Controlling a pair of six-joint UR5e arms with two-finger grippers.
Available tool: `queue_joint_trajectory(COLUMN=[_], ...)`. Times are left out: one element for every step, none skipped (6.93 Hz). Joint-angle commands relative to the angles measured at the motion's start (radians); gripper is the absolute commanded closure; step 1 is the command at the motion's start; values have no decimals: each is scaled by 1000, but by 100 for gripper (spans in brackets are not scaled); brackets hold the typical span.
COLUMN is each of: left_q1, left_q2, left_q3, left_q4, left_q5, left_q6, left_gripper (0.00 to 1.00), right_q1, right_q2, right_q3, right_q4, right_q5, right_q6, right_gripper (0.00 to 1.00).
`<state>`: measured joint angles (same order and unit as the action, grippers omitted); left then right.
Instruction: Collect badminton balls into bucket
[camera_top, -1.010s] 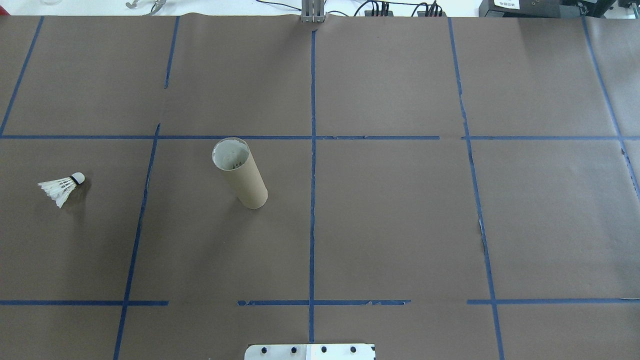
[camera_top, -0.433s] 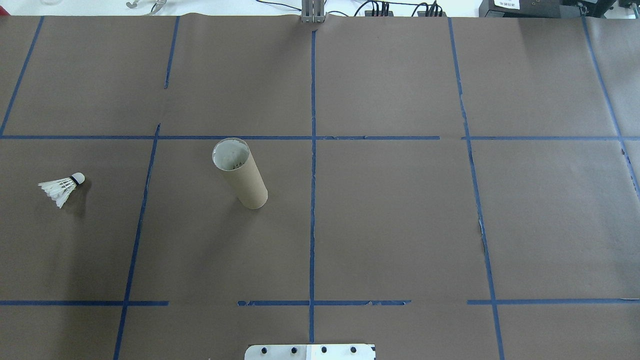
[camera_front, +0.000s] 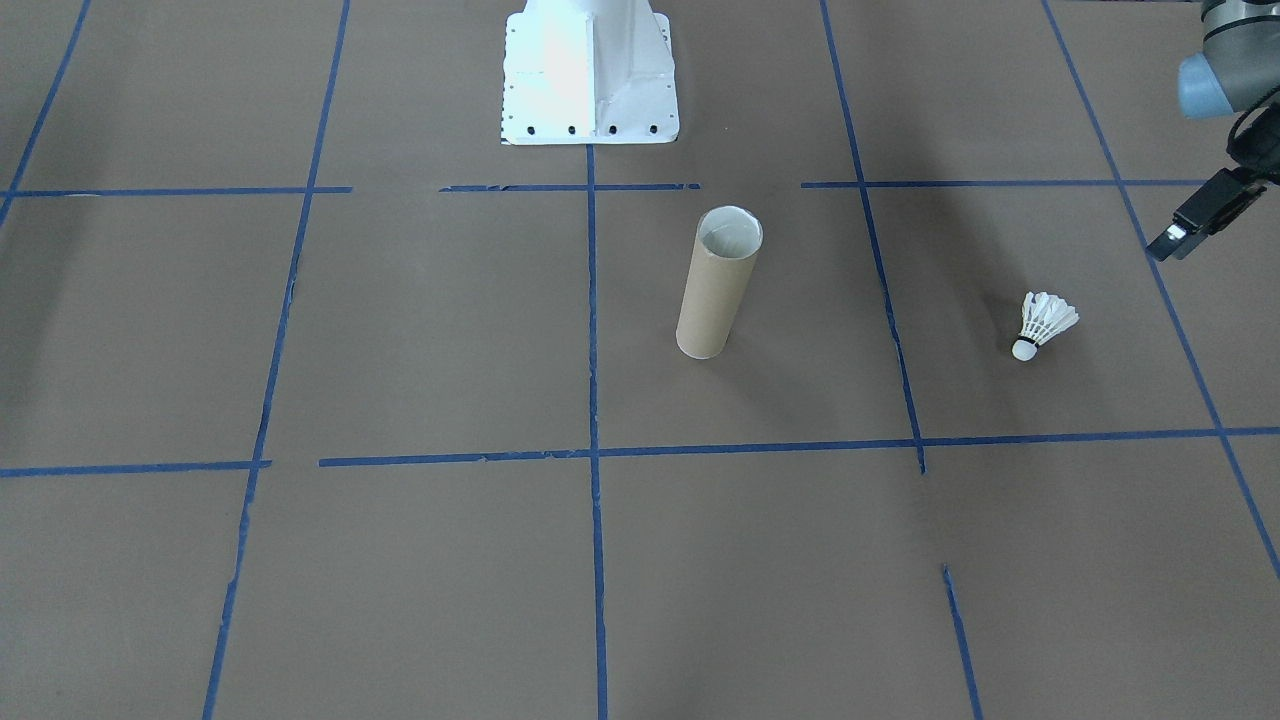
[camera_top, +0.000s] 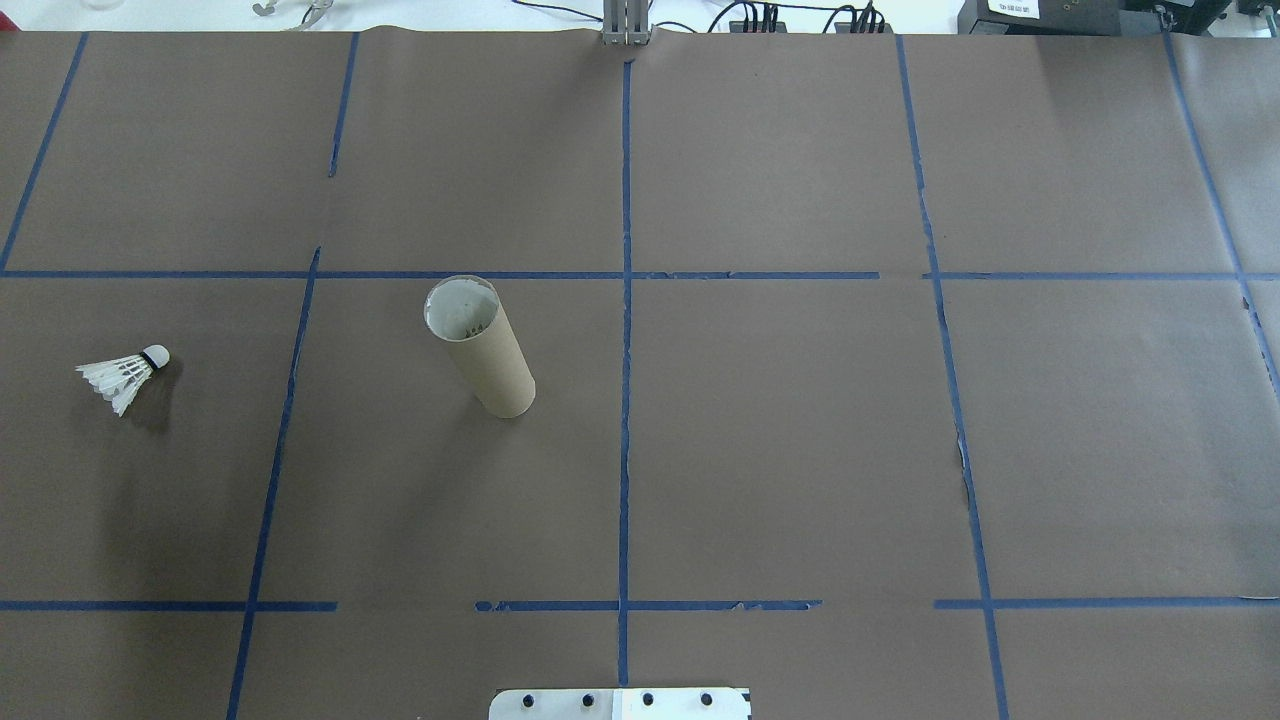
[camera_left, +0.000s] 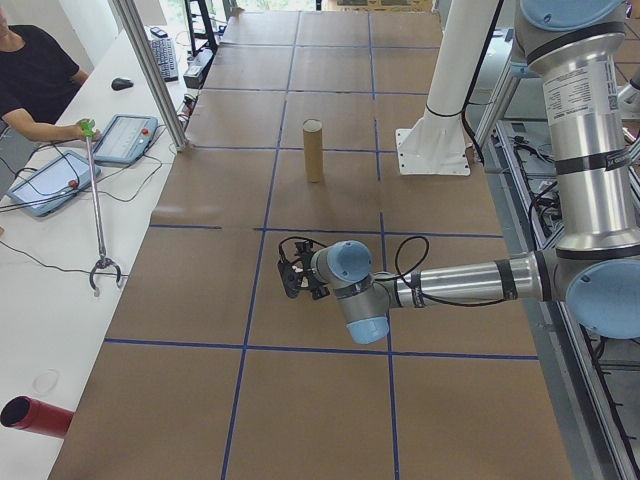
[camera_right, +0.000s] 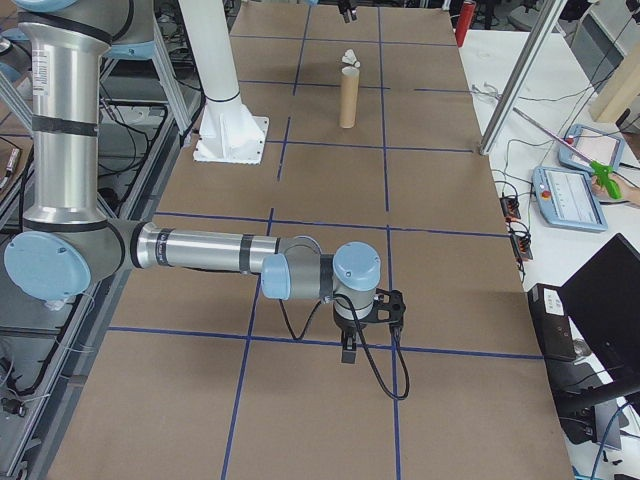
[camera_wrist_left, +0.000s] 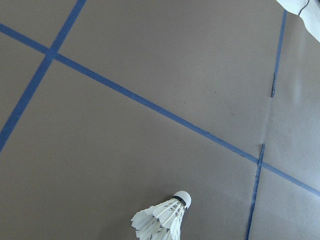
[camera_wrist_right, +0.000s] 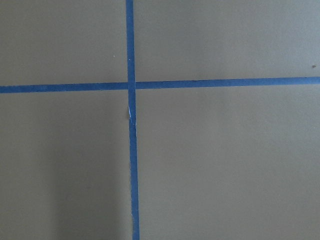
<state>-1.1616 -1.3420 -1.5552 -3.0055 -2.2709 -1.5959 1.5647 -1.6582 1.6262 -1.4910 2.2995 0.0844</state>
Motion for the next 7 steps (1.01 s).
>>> queue_joint_trajectory(left_q1=[193, 271, 278, 290, 302, 304, 306], left_q2=[-6, -6, -11, -14, -29, -60, -87], left_q3=[3, 21, 29, 59, 87, 111, 139], left_q4=[-82, -88, -90, -119, -137, -138, -138], left_q5=[220, 319, 326, 350, 373, 376, 376], left_q6=[-248, -281, -304, -311, -312, -312, -312], left_gripper=[0, 0, 0, 0, 0, 0, 0], right_q1=[0, 0, 0, 0, 0, 0, 0], right_q2=[0, 0, 0, 0, 0, 0, 0], right_q3=[0, 0, 1, 1, 1, 0, 0], right_q4=[0, 0, 0, 0, 0, 0, 0], right_q5=[0, 0, 0, 0, 0, 0, 0], right_q6=[0, 0, 0, 0, 0, 0, 0], right_gripper=[0, 0, 0, 0, 0, 0, 0])
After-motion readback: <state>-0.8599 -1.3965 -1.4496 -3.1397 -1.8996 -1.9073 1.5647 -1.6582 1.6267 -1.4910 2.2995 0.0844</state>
